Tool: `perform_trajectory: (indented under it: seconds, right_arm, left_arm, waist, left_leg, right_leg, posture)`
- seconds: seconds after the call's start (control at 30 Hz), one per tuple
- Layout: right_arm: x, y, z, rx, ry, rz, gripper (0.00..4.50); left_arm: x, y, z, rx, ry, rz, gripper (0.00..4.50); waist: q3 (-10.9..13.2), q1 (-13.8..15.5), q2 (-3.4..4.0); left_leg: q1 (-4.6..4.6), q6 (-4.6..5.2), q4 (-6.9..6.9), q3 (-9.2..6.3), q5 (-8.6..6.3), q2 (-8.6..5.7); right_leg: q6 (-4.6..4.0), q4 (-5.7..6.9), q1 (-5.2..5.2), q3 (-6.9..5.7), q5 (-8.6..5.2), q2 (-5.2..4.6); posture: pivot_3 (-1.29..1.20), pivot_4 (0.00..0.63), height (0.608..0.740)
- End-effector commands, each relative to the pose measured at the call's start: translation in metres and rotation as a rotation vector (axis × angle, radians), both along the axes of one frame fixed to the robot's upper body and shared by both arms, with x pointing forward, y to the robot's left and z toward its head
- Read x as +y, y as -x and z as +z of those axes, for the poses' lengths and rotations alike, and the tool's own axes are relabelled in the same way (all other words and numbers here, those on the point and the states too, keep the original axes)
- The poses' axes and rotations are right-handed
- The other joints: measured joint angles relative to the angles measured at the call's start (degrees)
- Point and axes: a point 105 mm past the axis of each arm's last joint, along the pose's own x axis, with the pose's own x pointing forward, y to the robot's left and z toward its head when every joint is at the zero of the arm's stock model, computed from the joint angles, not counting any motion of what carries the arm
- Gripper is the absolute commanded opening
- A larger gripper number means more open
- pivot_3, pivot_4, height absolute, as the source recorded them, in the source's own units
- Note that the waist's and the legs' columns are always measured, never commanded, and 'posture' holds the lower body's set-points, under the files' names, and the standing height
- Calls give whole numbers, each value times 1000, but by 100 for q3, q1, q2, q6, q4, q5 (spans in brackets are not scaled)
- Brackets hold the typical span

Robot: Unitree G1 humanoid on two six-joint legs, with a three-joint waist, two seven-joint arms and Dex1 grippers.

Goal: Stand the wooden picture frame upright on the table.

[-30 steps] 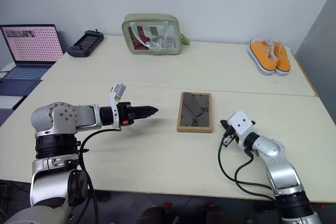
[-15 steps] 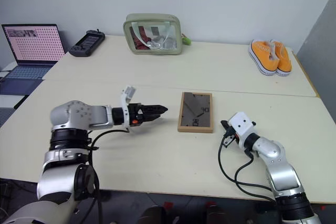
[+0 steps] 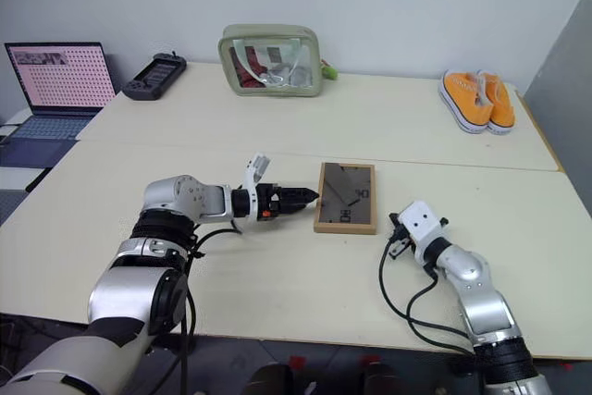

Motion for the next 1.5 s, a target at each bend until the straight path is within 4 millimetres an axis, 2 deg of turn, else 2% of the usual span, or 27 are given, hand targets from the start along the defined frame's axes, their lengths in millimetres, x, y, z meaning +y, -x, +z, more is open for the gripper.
perform_trajectory:
  seconds: [0.03, 0.27, 0.67, 1.1, 1.23, 1.43, 1.5]
  right_arm:
    - [12, -8, 2, -39, -21, 11, 0]
    - [29, -12, -8, -22, -50, 37, 0]
    - [61, -7, -4, -20, -116, 97, 0]
    - [83, -6, -6, 3, -154, 132, 0]
    - [83, -6, -6, 0, -152, 133, 0]
    - [72, -8, -8, 4, -145, 109, 0]
    - [71, -8, -8, 4, -146, 107, 0]
  left_arm:
    - [-7, 0, -1, 2, -1, -22, 4298]
    - [-5, -4, 0, 1, 16, 0, 4298]
    - [-4, -7, 4, -10, 29, 12, 4298]
    - [-3, -9, 9, -11, 42, 20, 4298]
    - [-1, -10, 10, -9, 49, 25, 4298]
    - [3, -10, 9, -3, 50, 41, 4298]
    - [3, -10, 11, 0, 62, 43, 3950]
  waist:
    - [0, 0, 0]
    - [-2, -12, 0]
    - [-2, -53, 0]
    - [-2, -117, 0]
    - [-2, -121, 0]
    - [-2, -128, 0]
    - [-2, -128, 0]
  left_leg:
    - [0, 0, 0, 0, 0, 0]
    - [7, -1, 0, -1, 0, 1]
    - [23, -1, -4, 0, 0, 3]
    - [25, 0, -6, 0, 0, 4]
    - [25, -1, -7, -1, 0, 5]
    - [25, -1, -7, -1, 0, 5]
    - [25, -1, -7, 0, 0, 5]
  right_leg:
    - [0, 0, 1, 0, 0, 0]
    - [0, 1, 4, -1, 0, 0]
    - [0, 4, 14, 0, 0, 2]
    - [0, 6, 14, 0, 0, 2]
    - [0, 6, 13, -1, 0, 2]
    - [0, 6, 13, -1, 0, 2]
    - [0, 6, 13, -1, 0, 2]
  posture:
    - [0, 150, 740]
    - [0, 150, 740]
    - [0, 150, 740]
    - [0, 150, 740]
    - [0, 150, 740]
    - [0, 150, 740]
    - [0, 150, 740]
